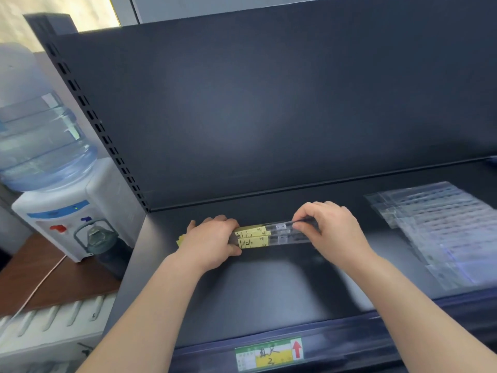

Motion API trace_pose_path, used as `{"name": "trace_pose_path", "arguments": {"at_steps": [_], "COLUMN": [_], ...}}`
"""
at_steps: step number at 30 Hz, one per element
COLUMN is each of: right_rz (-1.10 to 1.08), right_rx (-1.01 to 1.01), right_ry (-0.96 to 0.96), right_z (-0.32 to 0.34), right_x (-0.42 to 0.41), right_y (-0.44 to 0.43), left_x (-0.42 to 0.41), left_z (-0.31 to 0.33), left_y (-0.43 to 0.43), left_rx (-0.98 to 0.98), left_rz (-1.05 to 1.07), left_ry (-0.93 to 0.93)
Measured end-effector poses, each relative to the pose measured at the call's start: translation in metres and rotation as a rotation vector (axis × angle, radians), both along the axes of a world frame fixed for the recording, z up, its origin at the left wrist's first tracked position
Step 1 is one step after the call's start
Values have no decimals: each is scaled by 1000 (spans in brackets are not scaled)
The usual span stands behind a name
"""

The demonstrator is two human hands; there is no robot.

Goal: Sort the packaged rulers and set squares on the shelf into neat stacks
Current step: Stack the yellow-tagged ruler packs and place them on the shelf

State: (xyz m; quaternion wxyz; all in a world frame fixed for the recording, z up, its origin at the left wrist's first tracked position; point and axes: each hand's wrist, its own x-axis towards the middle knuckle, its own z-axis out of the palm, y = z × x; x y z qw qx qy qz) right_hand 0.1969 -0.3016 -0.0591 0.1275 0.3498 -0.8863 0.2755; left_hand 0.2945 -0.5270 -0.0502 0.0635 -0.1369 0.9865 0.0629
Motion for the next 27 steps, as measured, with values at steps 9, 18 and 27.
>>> {"name": "trace_pose_path", "arguments": {"at_steps": [9,18,27], "right_rz": [-105,-27,-35], "right_rx": [42,37,17], "right_ry": [137,187,229], "right_z": [-12,3,9], "right_x": [2,-5,-8], "right_y": [3,2,7], "left_x": [-4,-7,-10], "left_z": [2,3,6], "left_y": [1,8,9], "left_rx": [-8,50,-7], "left_rz": [11,22,19], "left_ry": [-15,78,78]}}
